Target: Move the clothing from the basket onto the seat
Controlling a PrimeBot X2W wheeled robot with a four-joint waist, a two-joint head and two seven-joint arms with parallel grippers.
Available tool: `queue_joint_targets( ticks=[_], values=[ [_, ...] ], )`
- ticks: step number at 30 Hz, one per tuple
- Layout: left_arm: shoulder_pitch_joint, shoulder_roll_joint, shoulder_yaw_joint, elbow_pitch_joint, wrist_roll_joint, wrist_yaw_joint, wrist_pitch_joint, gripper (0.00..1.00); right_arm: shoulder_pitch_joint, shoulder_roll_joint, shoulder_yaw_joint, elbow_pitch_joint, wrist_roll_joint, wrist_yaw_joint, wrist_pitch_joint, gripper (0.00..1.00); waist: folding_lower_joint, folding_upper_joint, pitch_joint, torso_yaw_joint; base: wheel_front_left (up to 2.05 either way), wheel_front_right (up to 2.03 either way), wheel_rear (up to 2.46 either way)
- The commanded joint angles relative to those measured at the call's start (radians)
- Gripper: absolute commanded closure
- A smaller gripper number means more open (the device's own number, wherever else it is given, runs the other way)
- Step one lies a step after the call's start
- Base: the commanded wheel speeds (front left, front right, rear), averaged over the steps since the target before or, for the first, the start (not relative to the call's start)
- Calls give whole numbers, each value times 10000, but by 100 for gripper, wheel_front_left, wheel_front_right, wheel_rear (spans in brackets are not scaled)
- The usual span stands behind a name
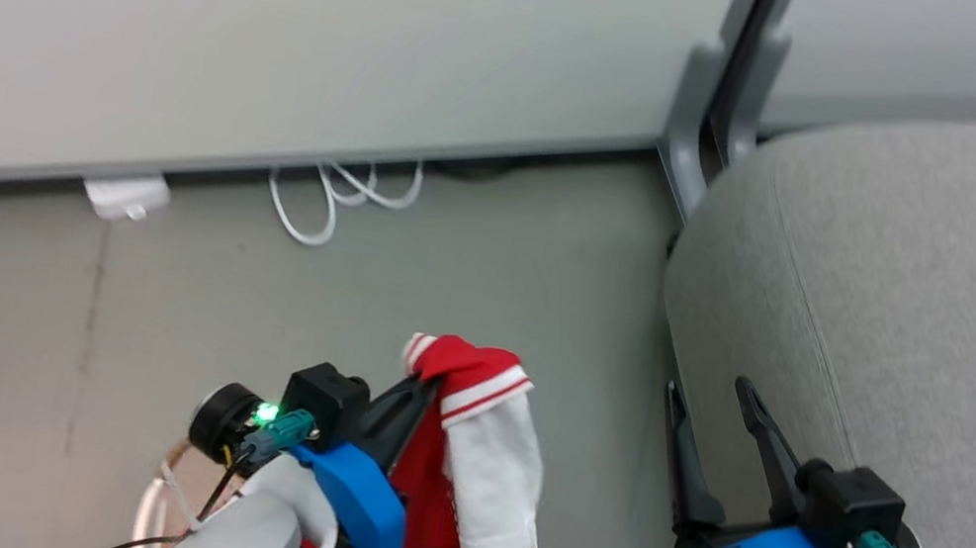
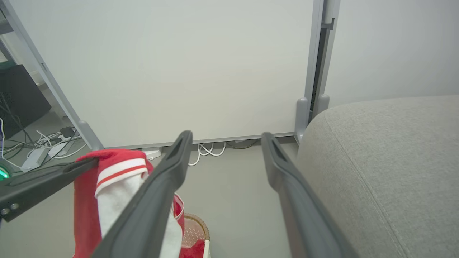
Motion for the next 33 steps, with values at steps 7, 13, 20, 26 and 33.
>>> queue_joint_targets(
  ticks=[7,13,20,26,33],
  values=[
    [-653,23,-863,-713,-1137,240,254,100,814,-24,-171,-436,-59,-3,366,0,3,0,-1281,833,0,0,0],
    [-1546,20,-1439,-1208,-1753,613,546,100,1059,-24,-188,-762,39,-3,561,0,3,0,-1452,980,0,0,0],
    [-2503,21,-1845,-1348,-2485,841,861,100,1064,-22,-76,-920,76,-3,659,0,3,0,-1541,1102,0,0,0],
    [-2934,21,-2157,-1240,-2938,1035,837,100,1032,-22,13,-968,58,-3,696,0,3,0,-1574,1174,0,0,0],
    [-2922,20,-2540,-983,-3315,1116,698,100,1017,-22,205,-998,182,-3,732,0,3,0,-1563,1186,0,0,0]
  ],
)
